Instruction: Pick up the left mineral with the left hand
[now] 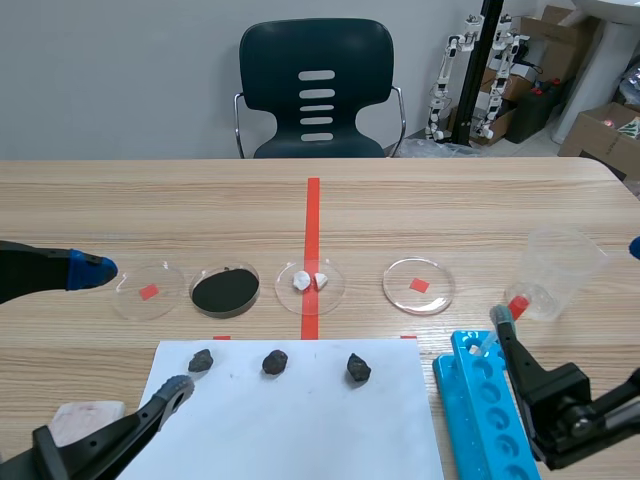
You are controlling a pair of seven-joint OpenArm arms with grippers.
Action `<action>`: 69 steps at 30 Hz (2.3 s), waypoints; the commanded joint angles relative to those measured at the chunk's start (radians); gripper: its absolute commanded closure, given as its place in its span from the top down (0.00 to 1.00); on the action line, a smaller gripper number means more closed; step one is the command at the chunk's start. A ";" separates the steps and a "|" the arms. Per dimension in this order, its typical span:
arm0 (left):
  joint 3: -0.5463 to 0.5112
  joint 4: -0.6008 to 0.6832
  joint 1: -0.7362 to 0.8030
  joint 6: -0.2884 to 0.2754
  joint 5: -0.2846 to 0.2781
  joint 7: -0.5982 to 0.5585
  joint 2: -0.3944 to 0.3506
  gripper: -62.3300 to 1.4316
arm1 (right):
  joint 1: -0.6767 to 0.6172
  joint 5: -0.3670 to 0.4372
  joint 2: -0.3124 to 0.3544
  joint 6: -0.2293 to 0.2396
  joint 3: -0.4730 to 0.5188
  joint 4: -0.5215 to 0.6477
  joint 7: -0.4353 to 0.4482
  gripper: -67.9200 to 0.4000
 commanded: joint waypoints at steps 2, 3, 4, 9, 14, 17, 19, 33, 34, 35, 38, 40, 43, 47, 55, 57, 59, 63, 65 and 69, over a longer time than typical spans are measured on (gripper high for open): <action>0.000 0.010 0.002 0.005 -0.013 -0.010 0.002 1.00 | 0.003 0.007 0.000 0.013 0.003 0.018 0.015 1.00; 0.000 0.010 0.002 0.005 -0.013 -0.010 0.002 1.00 | 0.003 0.007 0.000 0.013 0.003 0.018 0.015 1.00; 0.000 0.010 0.002 0.005 -0.013 -0.010 0.002 1.00 | 0.003 0.007 0.000 0.013 0.003 0.018 0.015 1.00; 0.000 0.010 0.002 0.005 -0.013 -0.010 0.002 1.00 | 0.003 0.007 0.000 0.013 0.003 0.018 0.015 1.00; 0.000 0.010 0.002 0.005 -0.013 -0.010 0.002 1.00 | 0.003 0.007 0.000 0.013 0.003 0.018 0.015 1.00; 0.000 0.010 0.002 0.005 -0.013 -0.010 0.002 1.00 | 0.003 0.007 0.000 0.013 0.003 0.018 0.015 1.00; 0.000 0.010 0.002 0.005 -0.013 -0.010 0.002 1.00 | 0.003 0.007 0.000 0.013 0.003 0.018 0.015 1.00; 0.000 0.010 0.002 0.005 -0.013 -0.010 0.005 1.00 | 0.003 0.007 0.000 0.013 0.003 0.018 0.015 1.00; 0.000 0.010 0.002 0.005 -0.013 -0.010 0.005 1.00 | 0.003 0.007 0.000 0.013 0.003 0.018 0.015 1.00; 0.000 0.010 0.002 0.006 -0.013 -0.010 0.005 1.00 | 0.003 0.007 0.000 0.013 0.003 0.018 0.015 1.00; 0.000 0.010 0.002 0.005 -0.015 0.010 0.005 1.00 | 0.003 0.007 0.000 0.013 0.003 0.018 0.015 1.00; 0.005 0.010 0.002 0.006 -0.027 0.033 0.005 1.00 | 0.003 0.007 0.000 0.013 0.003 0.018 0.015 1.00; 0.013 0.010 -0.008 0.010 -0.081 0.117 0.005 1.00 | 0.003 0.007 0.000 0.013 0.003 0.018 0.015 1.00; 0.049 0.010 -0.055 0.057 -0.187 0.321 0.005 1.00 | 0.003 0.007 0.000 0.013 0.003 0.018 0.014 1.00; 0.159 0.010 -0.167 0.315 -0.322 0.662 0.005 1.00 | 0.003 0.007 0.000 0.013 0.003 0.018 0.015 1.00; 0.193 0.010 -0.197 0.383 -0.339 0.737 0.005 1.00 | 0.003 0.007 0.000 0.013 0.003 0.018 0.015 1.00; 0.240 0.010 -0.232 0.456 -0.360 0.787 0.005 1.00 | 0.003 0.007 0.000 0.013 0.003 0.018 0.015 1.00; 0.338 0.010 -0.320 0.601 -0.381 0.866 0.005 1.00 | 0.003 0.007 0.000 0.013 0.003 0.018 0.015 1.00; 0.383 0.010 -0.371 0.684 -0.381 0.915 0.010 1.00 | 0.003 0.007 0.000 0.013 0.003 0.018 0.015 1.00; 0.451 -0.008 -0.463 0.819 -0.378 0.982 0.052 1.00 | 0.003 0.007 0.000 0.013 0.003 0.018 0.015 1.00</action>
